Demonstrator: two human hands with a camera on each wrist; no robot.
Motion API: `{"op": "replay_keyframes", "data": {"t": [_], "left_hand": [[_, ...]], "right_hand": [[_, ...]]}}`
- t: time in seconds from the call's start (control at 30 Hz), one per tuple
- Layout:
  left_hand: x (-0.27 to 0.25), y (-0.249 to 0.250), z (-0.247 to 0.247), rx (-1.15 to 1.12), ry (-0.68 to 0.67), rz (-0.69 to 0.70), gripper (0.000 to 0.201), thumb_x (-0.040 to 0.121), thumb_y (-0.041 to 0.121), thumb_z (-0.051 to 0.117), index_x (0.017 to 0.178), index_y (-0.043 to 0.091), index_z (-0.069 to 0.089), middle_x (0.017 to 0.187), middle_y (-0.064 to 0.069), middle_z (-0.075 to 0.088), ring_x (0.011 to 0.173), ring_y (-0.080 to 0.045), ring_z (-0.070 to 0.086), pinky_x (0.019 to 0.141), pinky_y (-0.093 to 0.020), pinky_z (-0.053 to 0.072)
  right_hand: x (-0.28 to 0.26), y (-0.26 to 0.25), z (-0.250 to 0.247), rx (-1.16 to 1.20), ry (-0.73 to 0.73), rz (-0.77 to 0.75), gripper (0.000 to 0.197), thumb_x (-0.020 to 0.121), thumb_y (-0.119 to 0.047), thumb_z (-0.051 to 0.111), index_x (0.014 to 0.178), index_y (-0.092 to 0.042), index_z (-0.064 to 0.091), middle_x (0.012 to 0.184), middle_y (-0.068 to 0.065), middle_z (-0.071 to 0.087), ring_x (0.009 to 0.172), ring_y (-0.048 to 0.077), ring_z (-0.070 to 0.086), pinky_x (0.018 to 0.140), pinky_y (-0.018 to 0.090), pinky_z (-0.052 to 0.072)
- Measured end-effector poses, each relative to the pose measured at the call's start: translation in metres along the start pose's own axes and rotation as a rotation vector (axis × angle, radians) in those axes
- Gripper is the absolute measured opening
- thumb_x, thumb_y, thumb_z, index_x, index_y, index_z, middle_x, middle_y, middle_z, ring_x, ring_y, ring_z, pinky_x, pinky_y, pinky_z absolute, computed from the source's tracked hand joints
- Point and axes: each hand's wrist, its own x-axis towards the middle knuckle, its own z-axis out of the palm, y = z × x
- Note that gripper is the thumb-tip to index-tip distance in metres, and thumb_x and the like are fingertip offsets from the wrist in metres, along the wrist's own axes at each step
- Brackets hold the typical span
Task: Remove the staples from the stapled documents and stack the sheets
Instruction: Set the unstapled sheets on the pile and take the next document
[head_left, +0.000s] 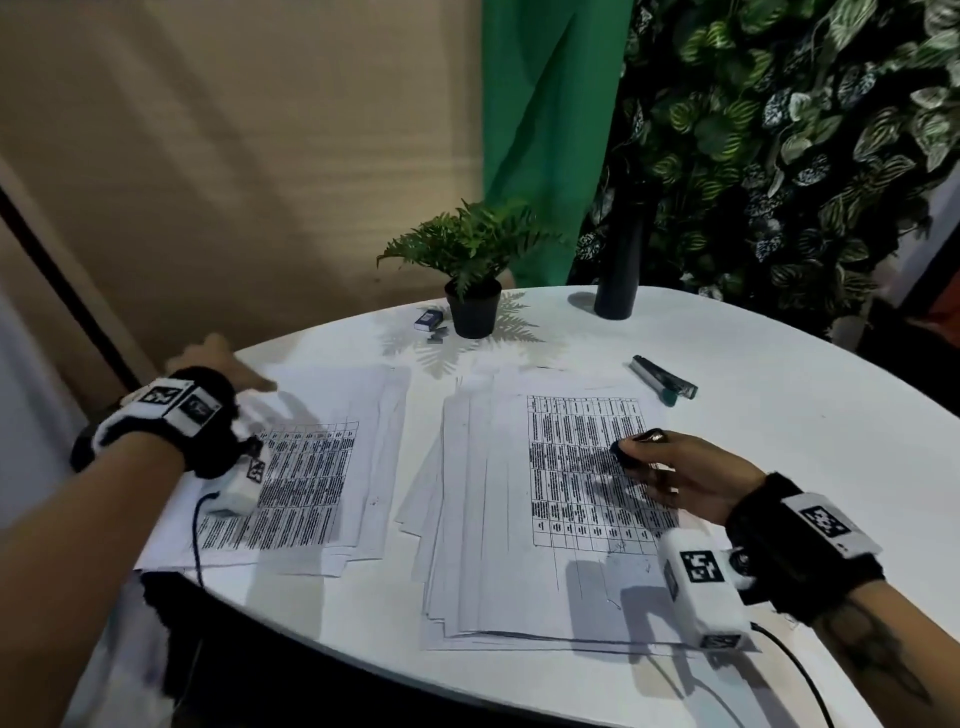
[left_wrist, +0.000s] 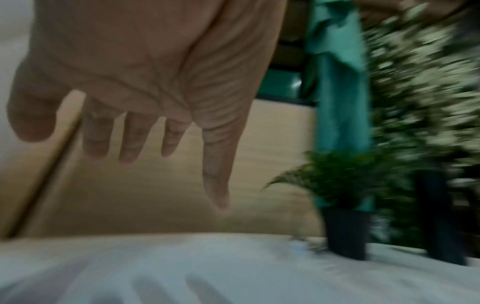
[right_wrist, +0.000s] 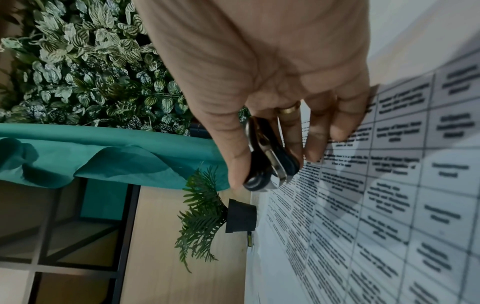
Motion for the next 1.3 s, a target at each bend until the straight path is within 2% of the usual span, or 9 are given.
{"op": "replay_keyframes", "data": {"t": [0.1, 0.27, 0.43, 0.53, 0.63, 0.8, 0.9, 1.0, 1.3], "left_hand": [[-0.034, 0.063, 0.009, 0.085, 0.034, 0.216, 0.087, 0.069, 0.047, 0.078, 0.138, 0.008, 0.042, 0.142, -0.018, 0.043, 0.130, -0.039, 0.040, 0.106, -0.045, 0.036], [-0.089, 0.160, 0.064, -0.026, -0.328, 0.444, 0.063, 0.078, 0.037, 0.075, 0.125, 0.001, 0.053, 0.135, -0.014, 0.052, 0.123, -0.029, 0.048, 0.098, -0.030, 0.038], [-0.108, 0.194, 0.097, -0.117, -0.505, 0.391, 0.048, 0.079, 0.026, 0.075, 0.113, -0.005, 0.062, 0.109, -0.018, 0.065, 0.086, -0.024, 0.056, 0.075, -0.027, 0.043], [-0.114, 0.198, 0.103, -0.125, -0.561, 0.344, 0.046, 0.084, 0.021, 0.071, 0.119, -0.006, 0.058, 0.126, -0.016, 0.060, 0.102, -0.025, 0.057, 0.094, -0.032, 0.044], [-0.117, 0.196, 0.102, -0.153, -0.593, 0.325, 0.040, 0.085, 0.022, 0.069, 0.113, -0.006, 0.062, 0.123, -0.020, 0.061, 0.116, -0.030, 0.056, 0.083, -0.030, 0.041], [-0.119, 0.179, 0.108, -0.275, -0.636, 0.244, 0.033, 0.080, 0.020, 0.075, 0.060, 0.006, 0.052, 0.051, -0.007, 0.054, 0.053, -0.022, 0.051, 0.056, -0.023, 0.041], [-0.119, 0.161, 0.122, -0.528, -0.746, 0.184, 0.025, 0.080, 0.005, 0.072, 0.068, 0.006, 0.051, 0.062, -0.010, 0.059, 0.052, -0.019, 0.057, 0.046, -0.020, 0.050], [-0.118, 0.153, 0.128, -0.640, -0.720, 0.286, 0.018, 0.079, 0.003, 0.073, 0.087, 0.003, 0.057, 0.087, -0.018, 0.059, 0.069, -0.025, 0.060, 0.055, -0.023, 0.057], [-0.134, 0.159, 0.073, -0.919, -0.406, 0.655, 0.009, 0.078, 0.000, 0.072, 0.081, -0.004, 0.065, 0.059, -0.003, 0.065, 0.050, -0.008, 0.059, 0.049, -0.016, 0.046]], "right_hand": [[0.000, 0.002, 0.002, -0.008, 0.006, -0.002, 0.006, 0.084, -0.016, 0.066, 0.085, -0.018, 0.060, 0.069, -0.007, 0.067, 0.062, 0.003, 0.057, 0.053, 0.016, 0.037], [0.000, 0.004, 0.006, -0.022, 0.010, -0.027, 0.007, 0.084, -0.014, 0.066, 0.084, -0.016, 0.059, 0.070, -0.004, 0.067, 0.062, 0.003, 0.058, 0.055, 0.018, 0.035], [0.001, 0.008, 0.007, -0.034, 0.012, -0.051, 0.008, 0.084, -0.012, 0.067, 0.084, -0.015, 0.059, 0.068, -0.004, 0.065, 0.061, 0.003, 0.053, 0.050, 0.014, 0.035], [0.002, 0.009, 0.006, -0.030, 0.008, -0.058, 0.009, 0.083, -0.011, 0.067, 0.087, -0.013, 0.059, 0.073, -0.002, 0.062, 0.062, 0.004, 0.053, 0.049, 0.014, 0.035], [0.004, 0.010, 0.006, -0.022, 0.003, -0.065, 0.009, 0.083, -0.010, 0.067, 0.088, -0.012, 0.059, 0.072, -0.003, 0.063, 0.057, 0.001, 0.054, 0.049, 0.013, 0.035], [0.005, 0.012, 0.005, -0.004, -0.002, -0.083, 0.007, 0.084, -0.008, 0.066, 0.087, -0.011, 0.059, 0.074, 0.000, 0.062, 0.065, 0.005, 0.052, 0.053, 0.017, 0.034], [0.006, 0.014, 0.004, 0.004, -0.001, -0.082, 0.008, 0.083, -0.008, 0.067, 0.087, -0.011, 0.060, 0.073, 0.000, 0.063, 0.064, 0.006, 0.051, 0.055, 0.018, 0.034], [0.006, 0.012, 0.002, 0.024, 0.021, -0.077, 0.014, 0.080, -0.009, 0.070, 0.091, -0.011, 0.062, 0.071, -0.001, 0.066, 0.058, 0.004, 0.054, 0.050, 0.016, 0.036], [-0.003, -0.050, -0.027, 0.271, 0.117, -0.327, 0.036, 0.056, -0.019, 0.075, 0.091, -0.014, 0.064, 0.075, -0.004, 0.071, 0.067, 0.004, 0.063, 0.051, 0.011, 0.048]]}}
